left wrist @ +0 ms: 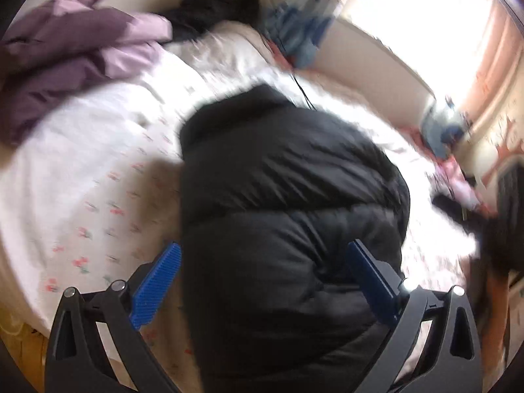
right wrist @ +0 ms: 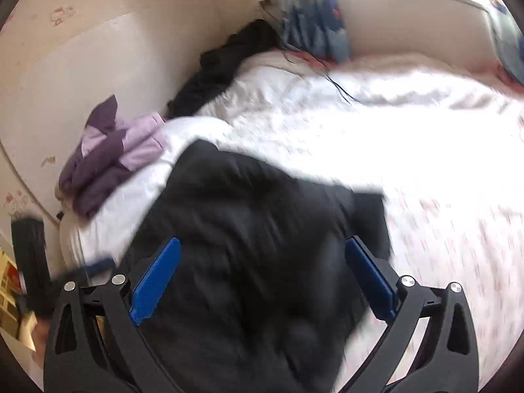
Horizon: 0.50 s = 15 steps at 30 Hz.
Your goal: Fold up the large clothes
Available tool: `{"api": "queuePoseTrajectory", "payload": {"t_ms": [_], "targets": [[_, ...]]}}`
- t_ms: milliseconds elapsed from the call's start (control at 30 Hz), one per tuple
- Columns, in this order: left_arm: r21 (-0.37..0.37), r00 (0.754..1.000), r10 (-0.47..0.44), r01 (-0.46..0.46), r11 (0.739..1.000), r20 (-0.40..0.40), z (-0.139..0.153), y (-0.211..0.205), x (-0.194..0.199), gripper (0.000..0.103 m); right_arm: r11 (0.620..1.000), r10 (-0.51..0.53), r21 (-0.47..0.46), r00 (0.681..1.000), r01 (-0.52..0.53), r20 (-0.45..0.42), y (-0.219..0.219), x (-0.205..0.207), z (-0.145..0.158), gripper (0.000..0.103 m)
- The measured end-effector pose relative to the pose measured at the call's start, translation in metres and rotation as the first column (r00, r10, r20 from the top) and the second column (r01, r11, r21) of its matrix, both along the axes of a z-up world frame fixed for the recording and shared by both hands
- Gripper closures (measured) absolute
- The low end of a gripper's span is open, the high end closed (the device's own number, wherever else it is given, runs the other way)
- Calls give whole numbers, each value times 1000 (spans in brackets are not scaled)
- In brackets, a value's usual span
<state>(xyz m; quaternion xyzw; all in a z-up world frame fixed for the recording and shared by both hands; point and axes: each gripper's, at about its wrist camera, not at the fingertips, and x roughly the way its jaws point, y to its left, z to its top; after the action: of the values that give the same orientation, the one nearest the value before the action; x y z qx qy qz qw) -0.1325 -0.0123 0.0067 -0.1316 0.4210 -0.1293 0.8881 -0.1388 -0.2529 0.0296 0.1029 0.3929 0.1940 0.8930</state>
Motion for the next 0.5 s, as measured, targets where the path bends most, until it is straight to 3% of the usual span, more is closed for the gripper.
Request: {"api": "queuePoseTrajectory", "payload": {"t_ms": [67,133,167,200,233,300,400,500], "targets": [[80,999,-33,36,996,-42,-10,-18,2,6,999,11,-29,998,-13,-65,16,31,-27,6],[141,998,-40,46,989,-41,-19,-29,6,5,998,-26,-54,980,16,-197,17,57,-80,6],[134,998,-59,63,989,-38,-21,-31,6,5,995,-17,84,944,47,-329,3,68,-126,6],[116,996,-75,79,990,-40,-22,-32,8,5,985,-11,156,933,72,-361,-6,67,-144,6],[105,995,-84,89,991,-55,-26,-28,7,5,981,-19,171,934,86,-358,-13,63,-153,6],[91,990,-97,106,990,-98,-33,-23,11,5,992,-17,109,932,61,-363,-14,56,-148,7],[138,988,-90,107,985,-123,-39,-28,10,5,995,-43,72,936,73,-350,-24,37,-125,7],[137,991,-71,87,987,-115,-39,-21,8,5,997,-19,67,986,30,-163,-33,-28,-81,7]]}}
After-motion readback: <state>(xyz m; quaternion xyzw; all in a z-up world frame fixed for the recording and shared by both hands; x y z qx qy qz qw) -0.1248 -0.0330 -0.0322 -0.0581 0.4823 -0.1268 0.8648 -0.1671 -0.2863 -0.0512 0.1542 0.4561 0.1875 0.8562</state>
